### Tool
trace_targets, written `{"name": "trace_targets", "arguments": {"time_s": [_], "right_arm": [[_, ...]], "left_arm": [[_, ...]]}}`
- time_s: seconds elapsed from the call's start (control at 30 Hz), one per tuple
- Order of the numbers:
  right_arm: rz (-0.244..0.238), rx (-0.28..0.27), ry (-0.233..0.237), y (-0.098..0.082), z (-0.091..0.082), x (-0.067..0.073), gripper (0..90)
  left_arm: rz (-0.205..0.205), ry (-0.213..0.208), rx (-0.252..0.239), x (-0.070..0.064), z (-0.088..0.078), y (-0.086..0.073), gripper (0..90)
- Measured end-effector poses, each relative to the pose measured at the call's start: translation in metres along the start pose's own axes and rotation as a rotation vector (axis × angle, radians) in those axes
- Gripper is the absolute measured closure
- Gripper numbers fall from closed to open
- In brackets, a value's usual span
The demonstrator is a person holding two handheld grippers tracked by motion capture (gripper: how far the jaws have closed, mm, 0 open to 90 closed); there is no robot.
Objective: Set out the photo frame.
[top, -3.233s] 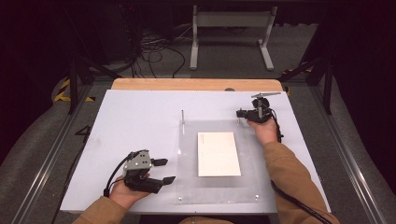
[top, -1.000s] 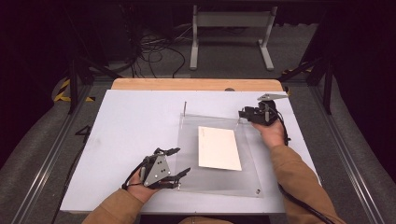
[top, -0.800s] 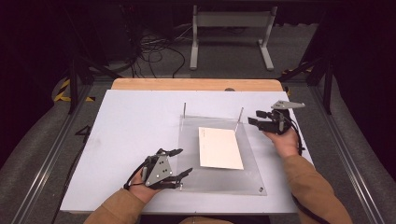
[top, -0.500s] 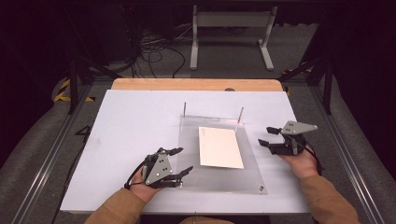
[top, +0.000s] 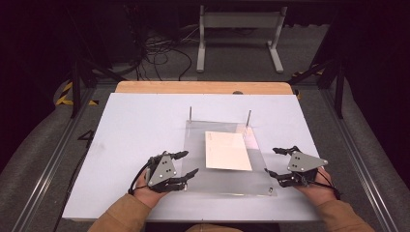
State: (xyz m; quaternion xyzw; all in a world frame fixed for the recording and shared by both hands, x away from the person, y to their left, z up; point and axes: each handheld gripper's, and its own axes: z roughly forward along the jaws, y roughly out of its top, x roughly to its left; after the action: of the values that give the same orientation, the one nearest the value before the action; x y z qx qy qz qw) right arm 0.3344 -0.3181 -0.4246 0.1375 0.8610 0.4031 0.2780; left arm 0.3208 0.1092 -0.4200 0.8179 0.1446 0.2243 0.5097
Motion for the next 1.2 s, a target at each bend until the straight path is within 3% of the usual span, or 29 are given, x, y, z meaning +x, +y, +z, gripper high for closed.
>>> {"name": "trace_targets", "arguments": {"time_s": [0.03,0.17,0.4,0.5,0.77,1.03,1.2], "right_arm": [[-0.027,-0.037,0.000,0.006,-0.001,0.006,24.0],[-0.061,-0.080,-0.001,0.013,-0.002,0.013,22.3],[-0.072,-0.127,-0.001,0.020,-0.002,0.018,21.7],[-0.075,-0.156,-0.001,0.024,-0.002,0.020,26.7],[-0.071,-0.210,0.039,0.034,-0.002,0.022,58.1],[-0.080,-0.242,0.022,0.040,-0.004,0.027,63.2],[-0.068,-0.251,0.034,0.046,-0.003,0.029,63.6]], "left_arm": [[0.000,0.001,0.000,0.000,0.000,0.000,36.2],[-0.006,0.000,-0.002,0.001,0.000,0.000,36.3],[-0.012,-0.006,-0.003,0.001,0.000,-0.001,38.6],[-0.018,-0.013,-0.003,0.001,0.000,-0.001,39.5],[-0.046,-0.023,-0.025,0.006,-0.001,0.000,43.6],[-0.045,-0.019,-0.038,0.006,-0.002,0.004,48.2],[0.004,-0.030,-0.049,0.002,-0.002,0.007,52.3]]}}
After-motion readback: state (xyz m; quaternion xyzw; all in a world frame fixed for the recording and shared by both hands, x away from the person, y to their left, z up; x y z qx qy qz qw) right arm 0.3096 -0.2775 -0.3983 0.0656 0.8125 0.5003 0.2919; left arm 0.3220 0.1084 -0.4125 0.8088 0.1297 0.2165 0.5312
